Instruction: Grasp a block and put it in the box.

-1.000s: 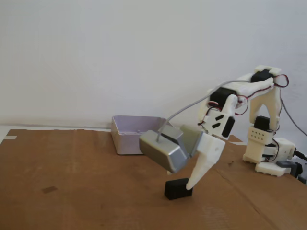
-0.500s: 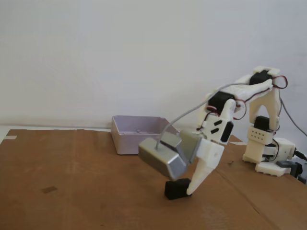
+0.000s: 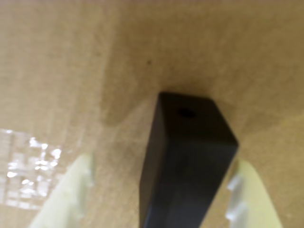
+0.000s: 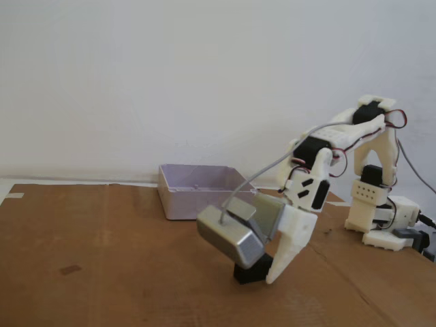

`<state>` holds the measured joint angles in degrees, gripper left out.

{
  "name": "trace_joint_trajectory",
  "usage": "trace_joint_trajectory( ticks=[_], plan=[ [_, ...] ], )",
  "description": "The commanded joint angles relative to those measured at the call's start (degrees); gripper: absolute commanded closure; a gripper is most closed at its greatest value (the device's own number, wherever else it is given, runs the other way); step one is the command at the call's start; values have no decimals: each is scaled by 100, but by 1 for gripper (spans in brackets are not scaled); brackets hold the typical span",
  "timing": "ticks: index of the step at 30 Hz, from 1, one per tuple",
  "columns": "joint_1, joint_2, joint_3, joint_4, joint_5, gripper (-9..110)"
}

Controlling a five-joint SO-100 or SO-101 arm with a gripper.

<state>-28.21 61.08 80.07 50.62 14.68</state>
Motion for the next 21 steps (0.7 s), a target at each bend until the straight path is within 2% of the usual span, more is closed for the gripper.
trace_joint_trajectory(
  ticks=[1, 21],
  plan=[
    [9, 220, -519, -149, 9, 67],
    [70, 185, -281, -141, -62, 68]
  ],
)
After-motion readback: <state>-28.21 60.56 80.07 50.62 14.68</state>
